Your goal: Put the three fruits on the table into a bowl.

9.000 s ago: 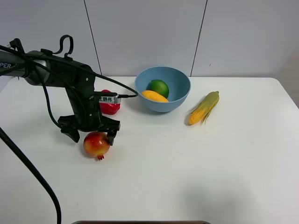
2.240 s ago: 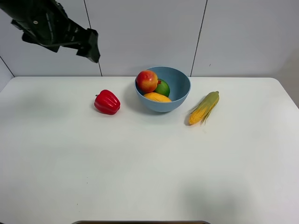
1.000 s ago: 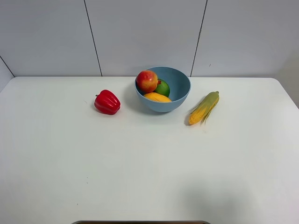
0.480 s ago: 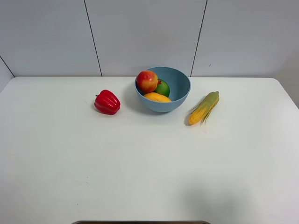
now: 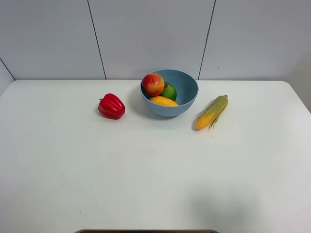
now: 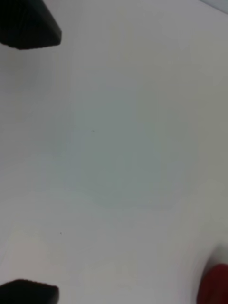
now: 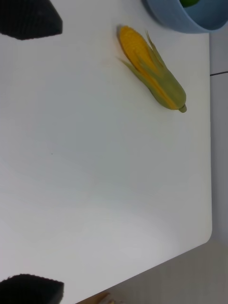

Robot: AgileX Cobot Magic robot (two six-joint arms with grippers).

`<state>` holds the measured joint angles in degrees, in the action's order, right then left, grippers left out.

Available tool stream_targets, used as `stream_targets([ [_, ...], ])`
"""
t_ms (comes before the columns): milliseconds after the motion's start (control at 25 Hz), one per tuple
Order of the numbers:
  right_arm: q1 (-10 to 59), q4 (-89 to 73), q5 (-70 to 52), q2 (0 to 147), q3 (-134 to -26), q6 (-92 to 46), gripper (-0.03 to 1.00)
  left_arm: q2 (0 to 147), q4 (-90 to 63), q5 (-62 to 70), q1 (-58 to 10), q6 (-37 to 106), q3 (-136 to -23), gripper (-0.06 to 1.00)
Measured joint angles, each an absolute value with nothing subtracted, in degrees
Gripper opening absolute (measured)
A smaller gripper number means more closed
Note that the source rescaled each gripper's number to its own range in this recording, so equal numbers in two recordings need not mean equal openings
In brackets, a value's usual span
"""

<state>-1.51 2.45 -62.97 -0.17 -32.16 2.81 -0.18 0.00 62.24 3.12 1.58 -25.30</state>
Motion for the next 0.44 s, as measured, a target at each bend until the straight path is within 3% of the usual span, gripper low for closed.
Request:
stream_targets([
  [440,-1.5,2.4,-63.0,-0.2,-32.2,2.8,1.0,-0.2,0.0,62.2,3.1,1.6,-25.3,0.97],
])
